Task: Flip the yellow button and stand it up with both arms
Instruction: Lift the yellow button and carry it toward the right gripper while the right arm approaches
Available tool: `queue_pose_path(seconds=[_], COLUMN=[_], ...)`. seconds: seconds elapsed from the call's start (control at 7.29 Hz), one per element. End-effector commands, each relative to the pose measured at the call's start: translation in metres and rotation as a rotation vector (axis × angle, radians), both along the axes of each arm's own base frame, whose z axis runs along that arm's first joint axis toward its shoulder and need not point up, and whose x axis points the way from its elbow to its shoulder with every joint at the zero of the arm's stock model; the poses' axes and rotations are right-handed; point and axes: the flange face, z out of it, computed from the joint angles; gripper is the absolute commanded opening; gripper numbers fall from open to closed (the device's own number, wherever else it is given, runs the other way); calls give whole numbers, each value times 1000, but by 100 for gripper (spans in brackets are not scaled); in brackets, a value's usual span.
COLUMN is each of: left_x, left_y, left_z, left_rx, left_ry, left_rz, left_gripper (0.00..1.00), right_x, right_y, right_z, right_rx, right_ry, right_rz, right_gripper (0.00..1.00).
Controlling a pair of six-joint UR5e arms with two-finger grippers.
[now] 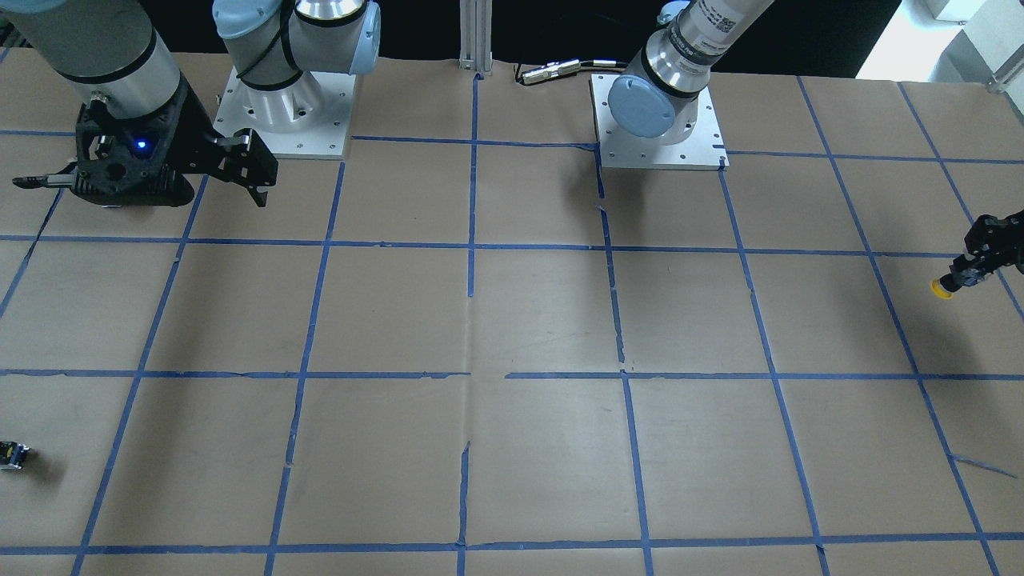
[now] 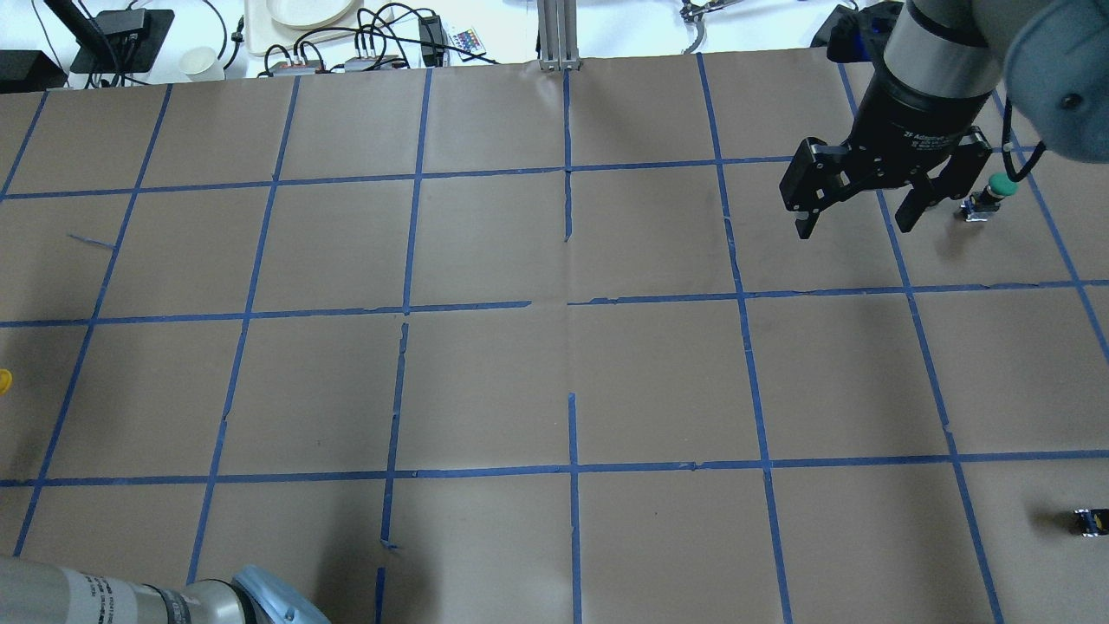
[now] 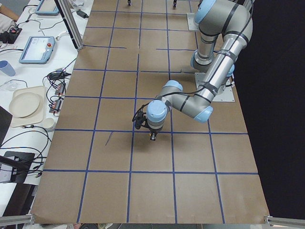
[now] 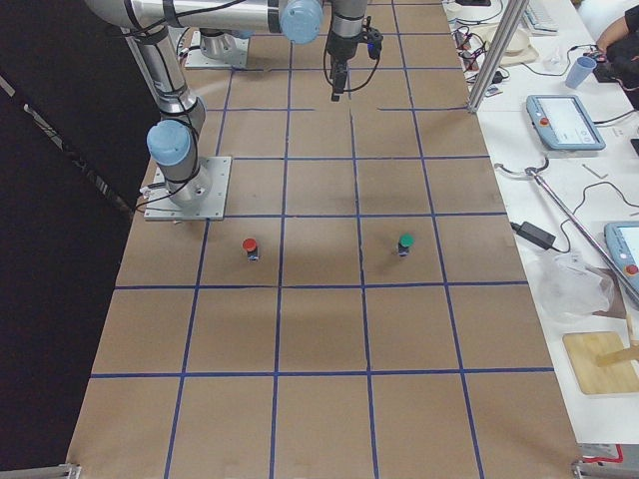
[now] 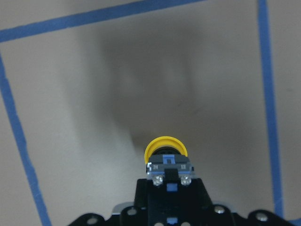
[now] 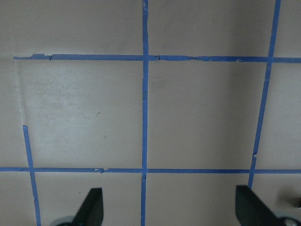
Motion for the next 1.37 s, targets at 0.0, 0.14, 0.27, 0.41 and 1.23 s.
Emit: queue_pose_path(seconds=[0.0, 0.14, 0.27, 0.41, 1.23], left_x=[-130, -179, -237, -279, -443], left_y=[-21, -32, -44, -55, -75], left_z=[74, 82, 90, 99, 84], left_rx=[-6, -10, 10, 11, 104], left_ry=[121, 226, 344, 404, 1061], left_rz=[-65, -75, -52, -50, 212], left_gripper=[15, 15, 15, 15, 15], right_x=[-4, -12, -27, -58, -52], right_y=[-15, -22, -33, -45, -47], right_z=[-17, -15, -11, -20, 22], right_rx=[38, 28, 11, 46, 487], right_ry=[-98, -188, -346, -412, -782], right_rz=[-44, -110, -265, -449, -1382], right_gripper=[100, 100, 100, 100, 100])
